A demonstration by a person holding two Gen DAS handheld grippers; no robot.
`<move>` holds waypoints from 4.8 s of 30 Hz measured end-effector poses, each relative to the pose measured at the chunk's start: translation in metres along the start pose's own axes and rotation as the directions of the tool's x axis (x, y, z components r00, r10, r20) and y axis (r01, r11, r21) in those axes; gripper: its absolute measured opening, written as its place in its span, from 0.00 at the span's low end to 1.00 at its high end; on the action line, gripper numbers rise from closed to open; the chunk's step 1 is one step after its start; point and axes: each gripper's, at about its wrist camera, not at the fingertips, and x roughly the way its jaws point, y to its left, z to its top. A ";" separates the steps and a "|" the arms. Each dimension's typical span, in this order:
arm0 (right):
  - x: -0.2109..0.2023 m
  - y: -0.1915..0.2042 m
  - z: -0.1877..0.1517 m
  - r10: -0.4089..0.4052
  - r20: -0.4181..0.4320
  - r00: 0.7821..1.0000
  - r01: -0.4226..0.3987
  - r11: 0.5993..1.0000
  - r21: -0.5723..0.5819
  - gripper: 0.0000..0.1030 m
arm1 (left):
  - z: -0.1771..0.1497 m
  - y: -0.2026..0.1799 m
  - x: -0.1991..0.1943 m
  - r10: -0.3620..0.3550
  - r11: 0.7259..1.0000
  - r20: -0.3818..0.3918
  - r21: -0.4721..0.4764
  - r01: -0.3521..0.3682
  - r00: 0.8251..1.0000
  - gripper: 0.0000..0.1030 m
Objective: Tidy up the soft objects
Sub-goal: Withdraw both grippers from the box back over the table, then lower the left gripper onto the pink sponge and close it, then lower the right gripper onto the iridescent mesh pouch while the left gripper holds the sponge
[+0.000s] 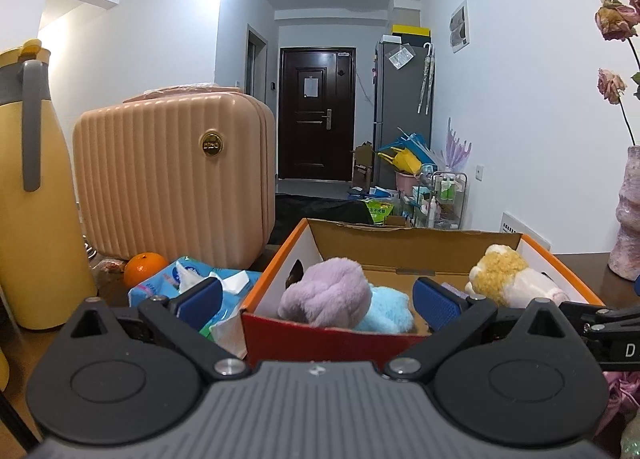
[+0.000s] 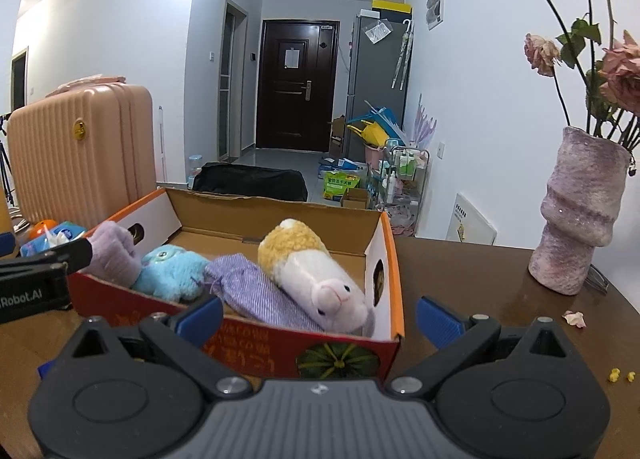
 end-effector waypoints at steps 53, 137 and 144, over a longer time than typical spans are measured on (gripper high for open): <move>-0.133 -0.020 -0.099 0.005 0.034 0.999 -0.003 0.999 -0.042 1.00 | -0.057 0.003 -0.118 -0.143 0.985 -0.093 0.082 0.150 0.985 1.00; -0.135 -0.031 -0.119 -0.011 0.000 1.000 0.011 1.000 -0.021 1.00 | -0.077 -0.014 -0.118 -0.247 0.956 -0.178 0.113 0.270 0.952 0.82; -0.131 -0.027 -0.116 -0.041 0.044 0.998 0.044 0.997 -0.060 1.00 | -0.071 -0.006 -0.123 -0.220 0.968 -0.129 0.094 0.232 0.967 0.82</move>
